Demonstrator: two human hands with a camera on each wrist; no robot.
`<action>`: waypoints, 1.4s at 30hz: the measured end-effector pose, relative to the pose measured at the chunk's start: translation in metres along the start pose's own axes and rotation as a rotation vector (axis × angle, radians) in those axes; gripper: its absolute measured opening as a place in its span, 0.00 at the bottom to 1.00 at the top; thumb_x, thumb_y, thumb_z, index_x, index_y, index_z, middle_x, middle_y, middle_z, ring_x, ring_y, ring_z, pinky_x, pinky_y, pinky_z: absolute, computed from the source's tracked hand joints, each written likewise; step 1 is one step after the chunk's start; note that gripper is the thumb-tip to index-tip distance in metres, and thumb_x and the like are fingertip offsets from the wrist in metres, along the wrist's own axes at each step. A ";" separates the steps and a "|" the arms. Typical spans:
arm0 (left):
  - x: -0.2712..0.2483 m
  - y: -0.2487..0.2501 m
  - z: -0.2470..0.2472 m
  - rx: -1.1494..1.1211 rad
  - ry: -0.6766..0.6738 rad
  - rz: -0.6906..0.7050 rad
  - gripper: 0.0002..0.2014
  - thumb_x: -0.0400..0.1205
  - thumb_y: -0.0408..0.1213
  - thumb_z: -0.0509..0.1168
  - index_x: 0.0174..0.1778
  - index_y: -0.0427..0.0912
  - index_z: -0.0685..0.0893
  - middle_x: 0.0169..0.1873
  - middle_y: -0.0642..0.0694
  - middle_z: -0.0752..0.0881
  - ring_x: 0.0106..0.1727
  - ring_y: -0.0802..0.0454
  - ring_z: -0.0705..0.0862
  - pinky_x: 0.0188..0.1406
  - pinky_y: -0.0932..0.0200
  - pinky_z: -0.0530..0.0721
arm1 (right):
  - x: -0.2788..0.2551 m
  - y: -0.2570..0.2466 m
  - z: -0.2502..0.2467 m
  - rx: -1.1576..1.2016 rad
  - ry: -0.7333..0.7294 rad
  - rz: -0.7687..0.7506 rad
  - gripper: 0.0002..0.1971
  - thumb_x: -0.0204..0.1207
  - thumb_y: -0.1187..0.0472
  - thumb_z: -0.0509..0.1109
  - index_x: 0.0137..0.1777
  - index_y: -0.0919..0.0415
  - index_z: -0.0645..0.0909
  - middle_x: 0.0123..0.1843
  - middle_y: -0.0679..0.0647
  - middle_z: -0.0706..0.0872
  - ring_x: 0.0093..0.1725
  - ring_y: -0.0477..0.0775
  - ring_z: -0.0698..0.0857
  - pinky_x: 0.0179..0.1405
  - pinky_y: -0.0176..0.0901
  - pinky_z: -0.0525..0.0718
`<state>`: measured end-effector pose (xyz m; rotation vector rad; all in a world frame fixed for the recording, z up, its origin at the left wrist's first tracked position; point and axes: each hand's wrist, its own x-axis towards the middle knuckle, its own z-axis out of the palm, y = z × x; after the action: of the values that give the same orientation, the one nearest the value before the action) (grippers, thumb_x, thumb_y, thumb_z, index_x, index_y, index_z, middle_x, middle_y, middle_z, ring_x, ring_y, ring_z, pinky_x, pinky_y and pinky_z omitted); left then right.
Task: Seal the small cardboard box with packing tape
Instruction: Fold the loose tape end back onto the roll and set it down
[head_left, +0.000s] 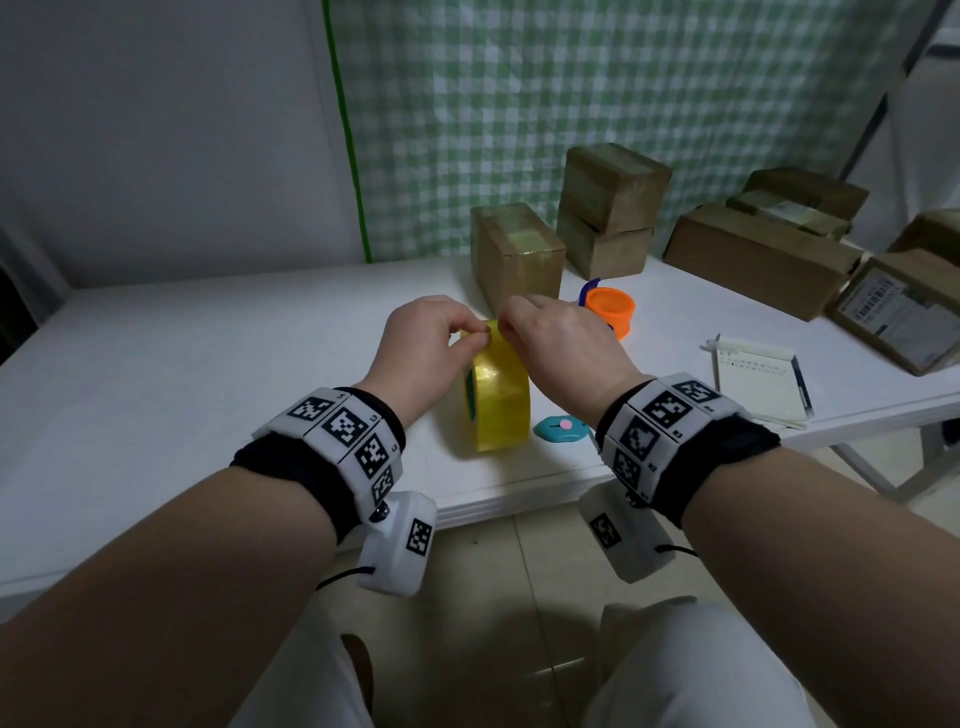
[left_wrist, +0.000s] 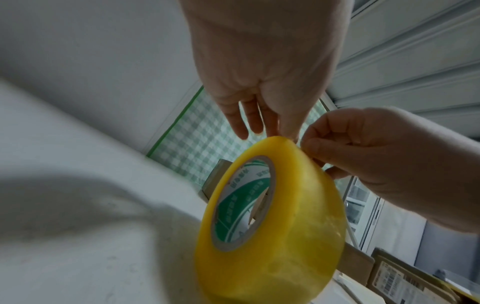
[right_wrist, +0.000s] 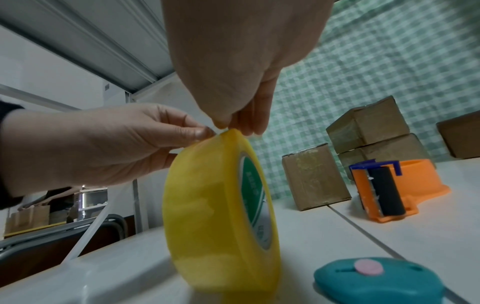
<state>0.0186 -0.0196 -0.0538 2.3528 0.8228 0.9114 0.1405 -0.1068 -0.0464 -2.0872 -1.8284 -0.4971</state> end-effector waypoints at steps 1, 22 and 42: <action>0.000 0.000 0.000 0.036 0.006 0.027 0.06 0.77 0.34 0.71 0.44 0.37 0.91 0.44 0.41 0.89 0.49 0.45 0.84 0.52 0.57 0.79 | 0.000 0.000 0.001 0.005 0.021 0.005 0.01 0.71 0.71 0.70 0.39 0.67 0.81 0.32 0.62 0.84 0.25 0.65 0.82 0.21 0.42 0.63; 0.008 0.003 0.002 0.243 -0.103 0.150 0.07 0.84 0.35 0.58 0.48 0.38 0.80 0.43 0.46 0.79 0.47 0.44 0.80 0.43 0.58 0.72 | 0.008 0.008 0.011 0.469 0.053 0.193 0.05 0.79 0.65 0.64 0.50 0.64 0.79 0.45 0.58 0.86 0.46 0.60 0.84 0.43 0.47 0.80; 0.009 0.001 -0.010 -0.427 -0.145 -0.242 0.14 0.77 0.23 0.67 0.35 0.48 0.84 0.37 0.43 0.85 0.46 0.45 0.84 0.59 0.42 0.85 | 0.011 0.014 -0.002 1.069 -0.156 0.541 0.15 0.77 0.74 0.66 0.37 0.53 0.83 0.41 0.53 0.86 0.46 0.53 0.85 0.53 0.53 0.89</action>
<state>0.0170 -0.0120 -0.0431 1.8789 0.7485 0.7213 0.1556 -0.0995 -0.0398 -1.6866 -1.0659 0.6606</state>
